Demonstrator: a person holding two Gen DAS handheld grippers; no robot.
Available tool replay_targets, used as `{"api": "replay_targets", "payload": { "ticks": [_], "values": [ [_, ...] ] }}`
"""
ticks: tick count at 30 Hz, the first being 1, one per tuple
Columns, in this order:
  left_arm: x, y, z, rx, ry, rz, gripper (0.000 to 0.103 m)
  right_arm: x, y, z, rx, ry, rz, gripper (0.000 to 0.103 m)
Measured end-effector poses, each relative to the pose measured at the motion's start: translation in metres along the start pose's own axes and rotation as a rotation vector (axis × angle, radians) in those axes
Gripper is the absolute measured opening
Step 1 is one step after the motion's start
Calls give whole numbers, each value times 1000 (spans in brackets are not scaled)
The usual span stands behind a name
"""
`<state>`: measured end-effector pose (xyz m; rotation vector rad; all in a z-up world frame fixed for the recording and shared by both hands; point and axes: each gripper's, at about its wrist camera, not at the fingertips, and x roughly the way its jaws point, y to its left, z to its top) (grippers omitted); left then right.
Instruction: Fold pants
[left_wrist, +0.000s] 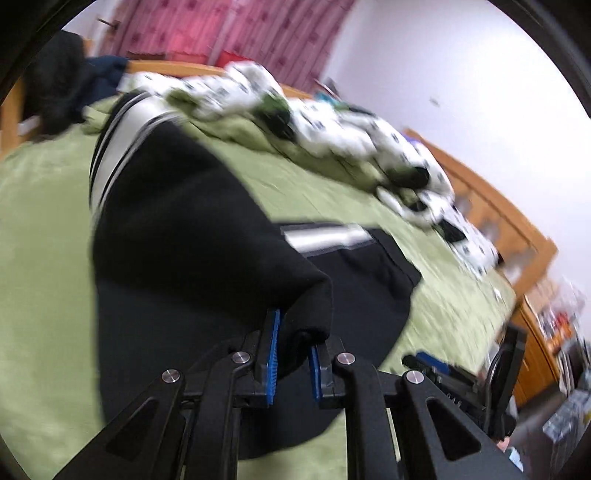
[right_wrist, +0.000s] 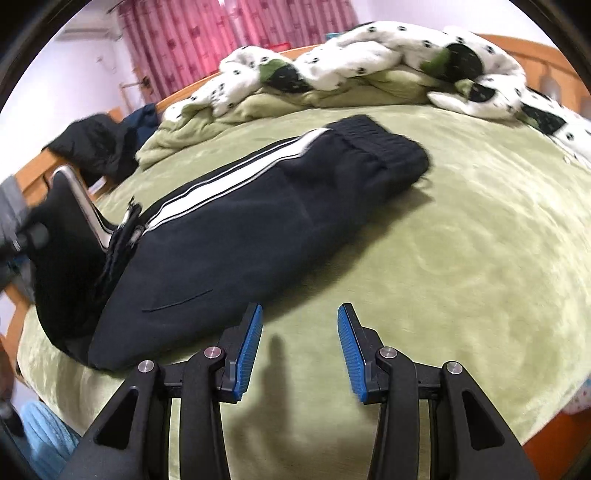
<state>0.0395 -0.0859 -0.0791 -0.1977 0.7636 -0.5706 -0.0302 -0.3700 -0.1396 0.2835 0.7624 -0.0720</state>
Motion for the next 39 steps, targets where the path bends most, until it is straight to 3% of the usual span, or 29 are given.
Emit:
{"api": "replay_targets", "payload": {
  "ticks": [4,6,8,10,11,13,15,18,20,23,25,26,27,32,35,39],
  "values": [
    [21,-2,-18,-15,85,-41,14,-6,-10,-3,44,-15,0,42],
    [22,2,-20,-34,140,-87,21,-6,-8,-2,46,-15,13,42],
    [8,4,-24,-9,122,-123,31,-6,-1,-1,37,-18,37,42],
    [-15,3,-28,52,83,-158,63,-6,11,1,19,-22,79,42],
    [-27,4,-30,84,50,-138,69,-6,15,2,13,-22,98,42],
    [-45,9,-34,135,4,-68,70,-4,33,8,-3,-16,166,45],
    [-57,23,-40,139,10,-6,70,3,49,15,-14,4,228,50],
    [-70,53,-50,84,26,96,70,19,71,25,3,52,280,50],
    [-75,70,-57,47,36,129,70,38,87,33,32,115,328,50],
    [-79,91,-68,-10,65,172,70,63,105,38,45,176,334,50],
    [-76,97,-74,-27,77,191,70,83,118,41,51,216,337,45],
    [-74,98,-76,-31,83,198,70,88,122,41,58,229,353,23],
    [-70,98,-76,-32,88,203,70,90,126,43,57,234,359,19],
    [-54,88,-80,-37,90,181,70,45,143,76,-54,55,408,16],
    [-40,65,-80,-7,48,128,70,23,144,105,-74,2,453,16],
    [-13,47,-77,-58,24,166,70,11,136,125,-131,-41,447,16]
  ]
}}
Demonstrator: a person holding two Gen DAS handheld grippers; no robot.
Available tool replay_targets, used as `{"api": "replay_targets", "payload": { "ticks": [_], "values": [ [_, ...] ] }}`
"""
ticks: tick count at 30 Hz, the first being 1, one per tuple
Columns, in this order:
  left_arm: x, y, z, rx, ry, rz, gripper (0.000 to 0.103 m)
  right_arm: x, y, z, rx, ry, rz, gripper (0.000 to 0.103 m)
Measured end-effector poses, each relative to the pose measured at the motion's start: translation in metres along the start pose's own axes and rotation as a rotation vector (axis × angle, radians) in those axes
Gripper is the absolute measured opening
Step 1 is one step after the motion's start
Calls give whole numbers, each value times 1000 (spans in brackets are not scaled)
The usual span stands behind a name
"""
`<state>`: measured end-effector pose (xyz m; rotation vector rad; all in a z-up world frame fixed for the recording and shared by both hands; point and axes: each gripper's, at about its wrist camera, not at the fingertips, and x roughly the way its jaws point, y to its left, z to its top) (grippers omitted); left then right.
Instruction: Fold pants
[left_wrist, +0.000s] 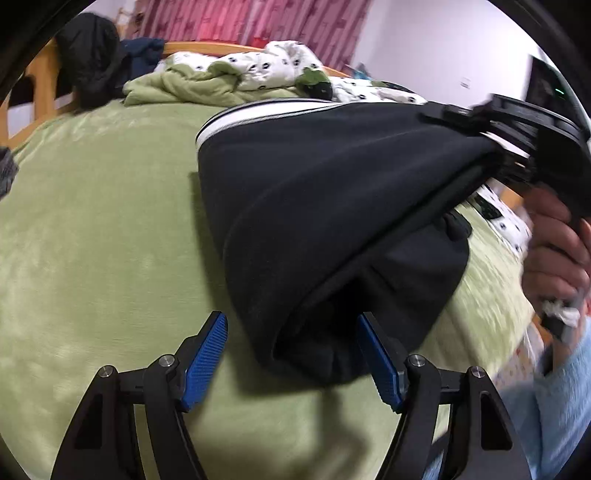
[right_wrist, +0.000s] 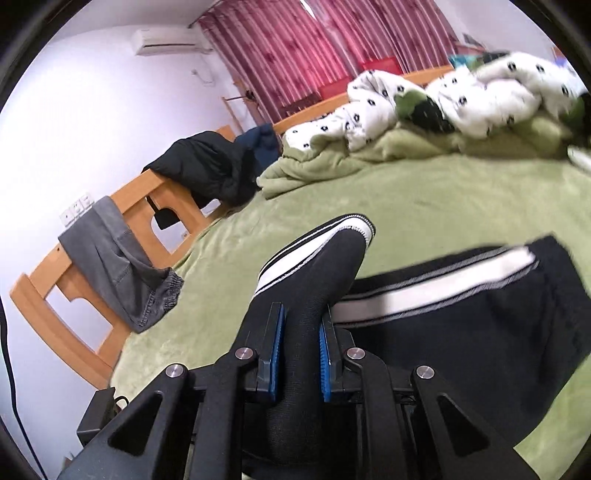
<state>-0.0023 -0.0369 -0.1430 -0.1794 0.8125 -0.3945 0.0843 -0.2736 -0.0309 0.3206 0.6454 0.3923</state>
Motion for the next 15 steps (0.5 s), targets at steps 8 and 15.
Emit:
{"api": "replay_targets", "payload": {
  "ticks": [8,15],
  "values": [
    [31,-17,-3,-100,-15,75,69,-43,-49,14,42,-88,-16,16],
    [35,-44,-1,-10,-13,60,73,-71,-105,34,21,-142,-113,16]
  ]
}}
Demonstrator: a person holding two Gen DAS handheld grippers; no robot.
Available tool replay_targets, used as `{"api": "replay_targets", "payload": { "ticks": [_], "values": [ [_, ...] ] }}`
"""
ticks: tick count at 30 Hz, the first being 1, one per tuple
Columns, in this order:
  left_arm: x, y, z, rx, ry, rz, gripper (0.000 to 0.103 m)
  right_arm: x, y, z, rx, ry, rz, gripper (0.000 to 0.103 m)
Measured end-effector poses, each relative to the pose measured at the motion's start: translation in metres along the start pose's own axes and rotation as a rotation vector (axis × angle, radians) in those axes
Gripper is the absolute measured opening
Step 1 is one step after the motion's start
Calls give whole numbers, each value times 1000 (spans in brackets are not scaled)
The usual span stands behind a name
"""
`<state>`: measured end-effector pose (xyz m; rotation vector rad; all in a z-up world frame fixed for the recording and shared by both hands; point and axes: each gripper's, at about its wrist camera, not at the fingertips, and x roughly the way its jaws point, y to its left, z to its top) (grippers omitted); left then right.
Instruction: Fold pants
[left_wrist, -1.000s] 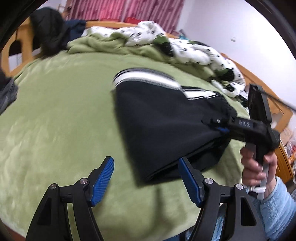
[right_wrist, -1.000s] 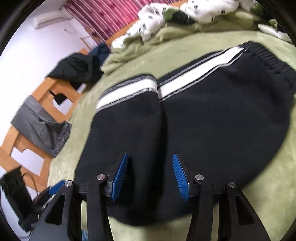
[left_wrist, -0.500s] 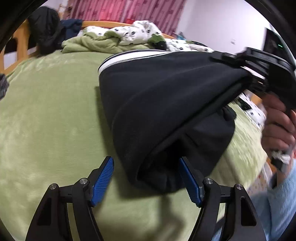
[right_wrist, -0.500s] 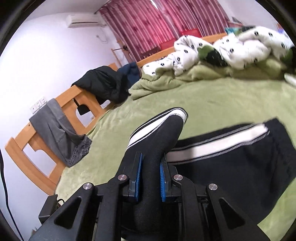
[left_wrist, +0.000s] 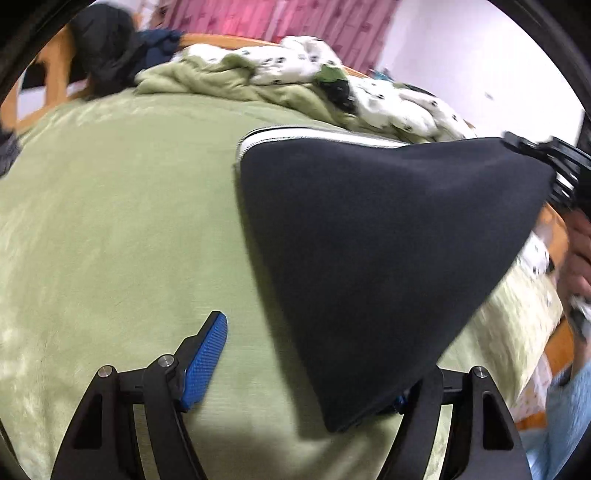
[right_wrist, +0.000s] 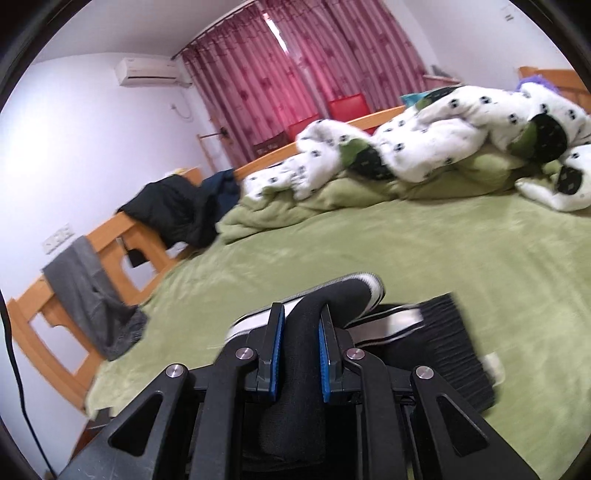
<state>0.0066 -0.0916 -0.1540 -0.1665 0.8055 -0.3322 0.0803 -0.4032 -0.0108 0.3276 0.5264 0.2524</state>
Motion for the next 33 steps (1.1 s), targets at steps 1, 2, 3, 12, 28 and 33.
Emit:
{"api": "replay_targets", "payload": {
  "ticks": [1,2,3,12,28,33],
  "values": [
    [-1,-5,-1,24,2,-5,73,0,-13,0,-6,-2,-29,16],
    [-2,-9,-1,48,4,-12,73,0,-23,-1,-7,-5,-57,16],
    [-2,-15,-2,79,6,-16,73,1,-35,-5,4,-4,-72,16],
    [-27,-21,-9,202,29,-66,72,43,-99,-65,-27,191,-257,18],
    [-4,-41,34,171,34,-133,69,31,-70,-86,-181,195,-374,18],
    [23,-25,20,100,160,-153,71,27,-62,-89,-188,229,-385,18]
  ]
}}
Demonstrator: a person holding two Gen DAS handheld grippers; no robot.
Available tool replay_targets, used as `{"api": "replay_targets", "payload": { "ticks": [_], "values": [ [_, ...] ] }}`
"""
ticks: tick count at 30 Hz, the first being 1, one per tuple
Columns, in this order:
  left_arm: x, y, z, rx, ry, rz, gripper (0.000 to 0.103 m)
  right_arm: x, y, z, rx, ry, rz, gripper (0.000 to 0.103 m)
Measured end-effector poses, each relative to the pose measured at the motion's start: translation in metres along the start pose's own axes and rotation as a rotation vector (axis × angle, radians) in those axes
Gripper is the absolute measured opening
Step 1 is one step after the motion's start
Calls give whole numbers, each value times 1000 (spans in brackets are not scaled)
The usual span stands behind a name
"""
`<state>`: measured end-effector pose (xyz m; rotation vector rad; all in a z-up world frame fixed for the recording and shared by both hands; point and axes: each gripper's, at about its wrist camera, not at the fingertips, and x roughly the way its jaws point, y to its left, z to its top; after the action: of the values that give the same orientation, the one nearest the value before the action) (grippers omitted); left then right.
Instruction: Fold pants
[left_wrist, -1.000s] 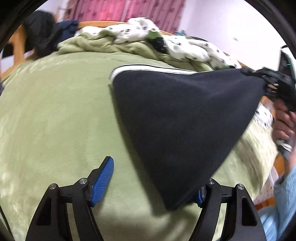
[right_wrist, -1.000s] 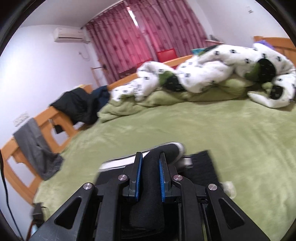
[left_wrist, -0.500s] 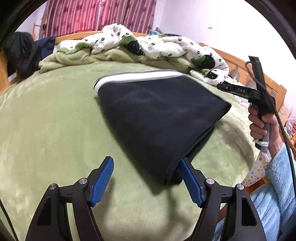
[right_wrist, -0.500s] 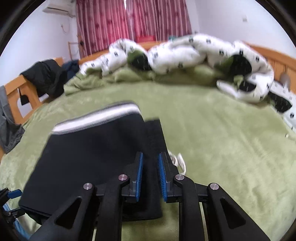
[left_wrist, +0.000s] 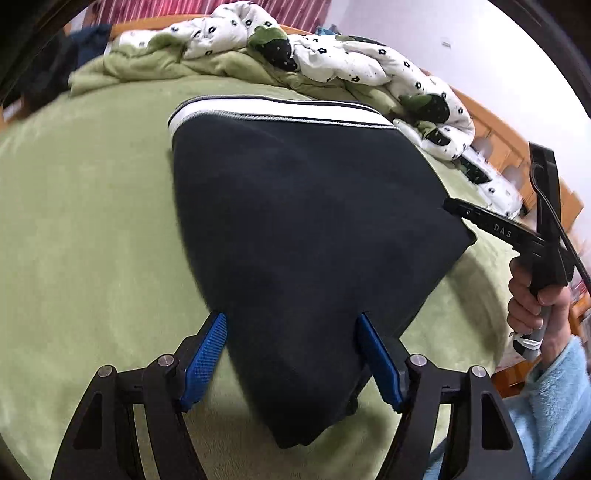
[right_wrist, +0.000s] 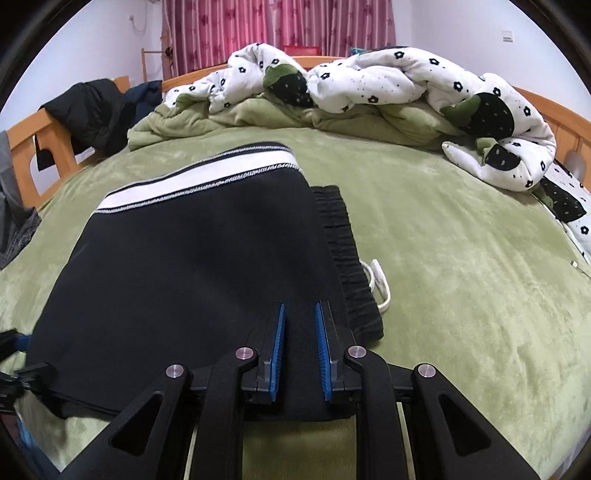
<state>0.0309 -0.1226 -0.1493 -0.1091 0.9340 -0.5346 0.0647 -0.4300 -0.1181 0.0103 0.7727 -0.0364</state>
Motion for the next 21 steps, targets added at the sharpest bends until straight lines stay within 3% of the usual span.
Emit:
{"api": "replay_targets", "payload": {
  "ticks": [4,6,9,10,11,12,14,16,18,21],
  "values": [
    [-17,18,14,-47,-56,-63,72,-12,-8,20,31,-29,59,18],
    [-20,22,22,-42,-54,-83,72,-11,-12,35,45,-57,66,31],
    [-24,24,29,-24,-83,-64,70,19,-17,59,58,-10,78,36],
    [-27,25,31,-13,-98,-50,70,30,-19,63,75,22,84,36],
    [-30,27,33,-6,-105,-51,70,45,-22,64,103,75,102,24],
    [-33,29,35,-3,-111,-59,70,53,-23,63,118,97,126,20],
    [-34,33,37,-2,-114,-43,70,49,-16,58,62,56,100,10],
    [-31,38,39,-2,-103,-24,70,33,-19,55,39,9,111,9],
    [-27,43,44,-11,-102,-27,70,17,-39,52,119,-28,171,9],
    [-16,50,51,-38,-90,-40,70,30,-61,45,184,33,190,12]
  ]
}}
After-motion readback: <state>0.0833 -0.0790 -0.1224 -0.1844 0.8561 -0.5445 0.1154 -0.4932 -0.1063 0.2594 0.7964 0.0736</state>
